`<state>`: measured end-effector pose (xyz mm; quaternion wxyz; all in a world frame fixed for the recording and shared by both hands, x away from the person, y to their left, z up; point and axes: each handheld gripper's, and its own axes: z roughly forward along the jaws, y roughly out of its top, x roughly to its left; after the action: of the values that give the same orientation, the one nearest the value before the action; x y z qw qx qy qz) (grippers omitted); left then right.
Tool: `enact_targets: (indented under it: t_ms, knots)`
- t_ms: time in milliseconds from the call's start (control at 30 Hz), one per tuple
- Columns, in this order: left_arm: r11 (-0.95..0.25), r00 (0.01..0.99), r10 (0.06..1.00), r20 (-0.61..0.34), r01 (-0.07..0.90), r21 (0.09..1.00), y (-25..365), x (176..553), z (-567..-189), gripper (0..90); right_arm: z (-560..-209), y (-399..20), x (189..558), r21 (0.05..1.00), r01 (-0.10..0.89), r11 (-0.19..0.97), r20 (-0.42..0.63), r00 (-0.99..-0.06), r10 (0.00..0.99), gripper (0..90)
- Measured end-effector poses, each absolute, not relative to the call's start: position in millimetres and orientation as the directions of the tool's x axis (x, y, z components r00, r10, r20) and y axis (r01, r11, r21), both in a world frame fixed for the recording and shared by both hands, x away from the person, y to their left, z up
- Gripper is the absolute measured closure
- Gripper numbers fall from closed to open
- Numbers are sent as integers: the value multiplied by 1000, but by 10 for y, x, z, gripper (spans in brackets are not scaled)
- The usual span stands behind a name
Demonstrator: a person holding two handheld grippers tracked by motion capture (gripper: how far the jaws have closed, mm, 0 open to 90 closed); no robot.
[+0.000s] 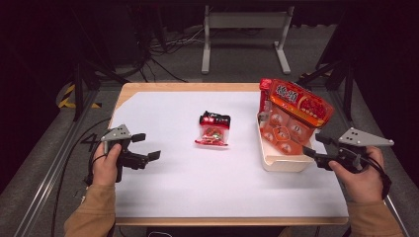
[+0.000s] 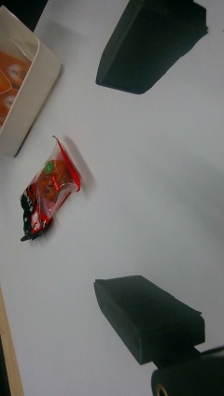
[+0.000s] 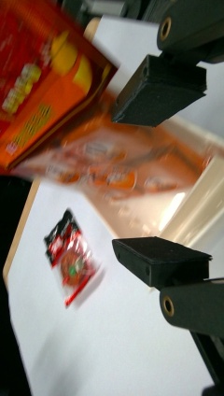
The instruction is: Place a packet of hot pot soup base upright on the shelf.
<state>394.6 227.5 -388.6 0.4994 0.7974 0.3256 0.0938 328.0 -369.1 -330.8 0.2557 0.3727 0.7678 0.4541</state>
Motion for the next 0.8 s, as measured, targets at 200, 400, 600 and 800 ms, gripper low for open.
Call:
enact_targets:
  t_ms: [200, 400, 600, 800]
  knots:
    - [-263, 741, 649, -172, 431, 863, 2273, 3979, -3901, 55, -3365, -3438, 3212, 893, 285, 348, -69, -678, 732, 337]
    - [-202, 708, 677, -201, 441, 875, 2258, 3999, -3901, 54, -3436, -3223, 3184, 899, 235, 370, -79, -744, 664, 340]
    - [-174, 683, 704, -197, 434, 884, 2258, 4031, -3904, 49, -3524, -3043, 3151, 902, 209, 378, -62, -803, 592, 373]
    - [-146, 660, 721, -210, 441, 885, 2187, 4069, -3914, 54, -3652, -2881, 3160, 903, 198, 380, -48, -834, 549, 372]
